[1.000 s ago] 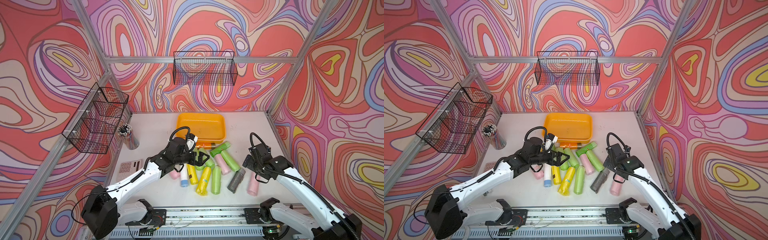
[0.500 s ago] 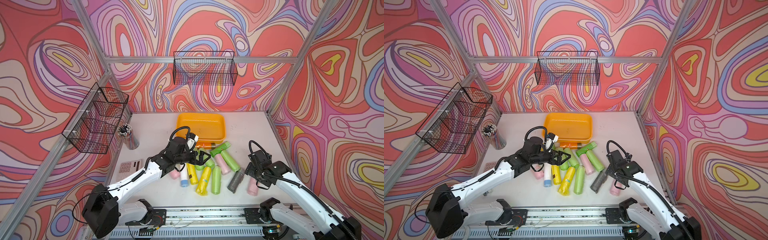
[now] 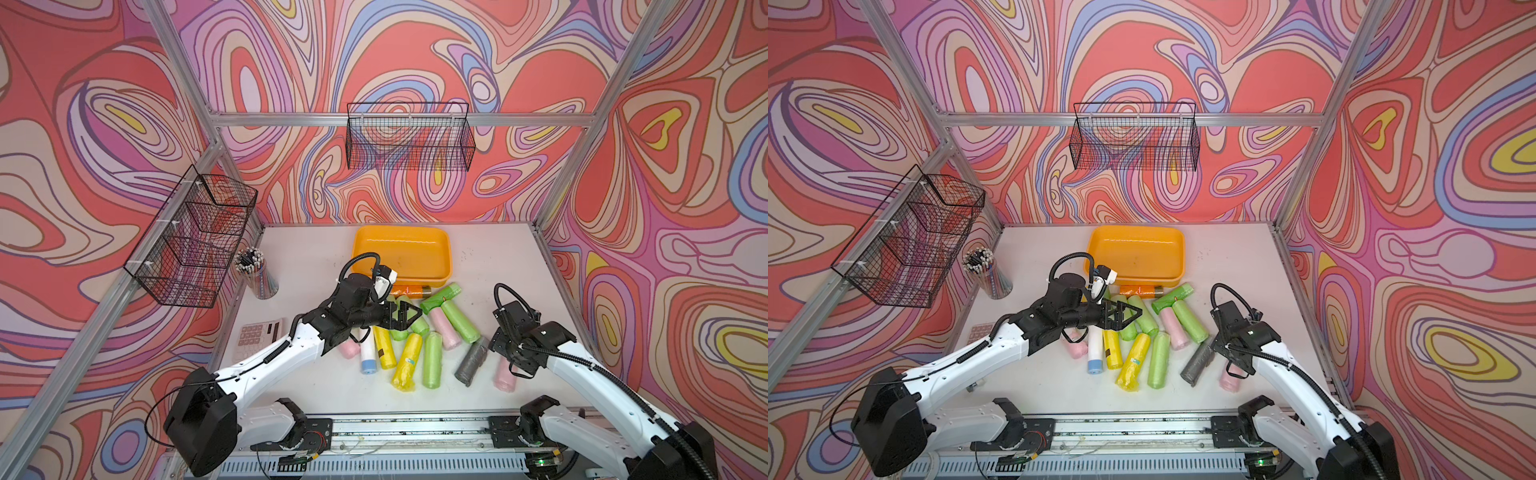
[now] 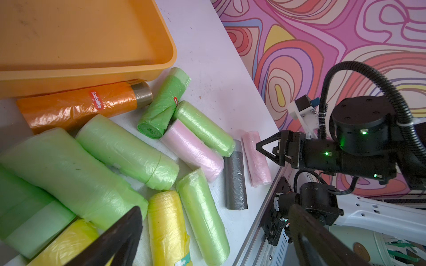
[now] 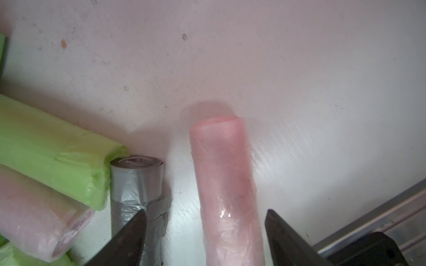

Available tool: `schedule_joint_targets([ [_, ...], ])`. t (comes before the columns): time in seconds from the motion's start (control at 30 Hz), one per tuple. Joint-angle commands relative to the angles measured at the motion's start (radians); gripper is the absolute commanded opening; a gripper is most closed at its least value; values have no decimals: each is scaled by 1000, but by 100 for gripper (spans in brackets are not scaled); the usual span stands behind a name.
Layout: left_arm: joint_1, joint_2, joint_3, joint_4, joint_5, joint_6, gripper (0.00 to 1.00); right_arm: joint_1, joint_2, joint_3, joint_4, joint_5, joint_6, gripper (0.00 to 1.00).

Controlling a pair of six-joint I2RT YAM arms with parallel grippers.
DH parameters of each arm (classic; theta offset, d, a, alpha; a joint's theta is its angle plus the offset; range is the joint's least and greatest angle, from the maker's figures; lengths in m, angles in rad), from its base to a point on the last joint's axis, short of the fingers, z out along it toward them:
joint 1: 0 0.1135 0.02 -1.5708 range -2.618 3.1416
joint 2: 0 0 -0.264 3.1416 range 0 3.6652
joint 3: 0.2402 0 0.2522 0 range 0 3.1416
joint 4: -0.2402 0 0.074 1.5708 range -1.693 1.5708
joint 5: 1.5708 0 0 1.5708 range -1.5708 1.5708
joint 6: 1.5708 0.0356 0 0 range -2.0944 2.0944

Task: Put the roll of trash bags into the storage box
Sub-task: Pick up the roll of trash bags from the center of the board.

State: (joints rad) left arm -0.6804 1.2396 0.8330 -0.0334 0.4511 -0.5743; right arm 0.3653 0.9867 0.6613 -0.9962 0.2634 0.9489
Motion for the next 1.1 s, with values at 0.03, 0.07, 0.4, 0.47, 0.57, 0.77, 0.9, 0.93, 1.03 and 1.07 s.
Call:
schedule_joint_targets([
  [0.03,-2,-8,-13,-7,-14,-6,100,-5,20,-32,37,11,36,79],
  [0.07,-2,-13,-14,-10,-19,-4,100,-5,20,-40,39,14,42,78],
  [0.4,-2,-17,-4,-58,-57,10,100,-5,34,-82,74,7,75,72],
  [0.47,-2,-17,-3,-60,-59,9,100,-5,35,-84,77,6,75,71],
  [0.57,-3,-21,-3,-63,-62,8,100,-5,38,-81,73,5,77,71],
  [0.77,-2,-33,-13,-66,-74,8,100,-5,56,-99,94,-15,77,71],
  [0.9,-2,-34,-11,-70,-78,8,100,-5,81,-105,118,-22,67,70],
  [0.93,-2,-34,-9,-72,-78,9,100,-5,85,-106,120,-19,64,70],
  [1.03,-2,-34,-2,-90,-84,18,100,-5,100,-107,130,-16,55,69],
  [1.07,-2,-33,-1,-93,-89,20,100,-5,107,-109,133,-14,55,69],
])
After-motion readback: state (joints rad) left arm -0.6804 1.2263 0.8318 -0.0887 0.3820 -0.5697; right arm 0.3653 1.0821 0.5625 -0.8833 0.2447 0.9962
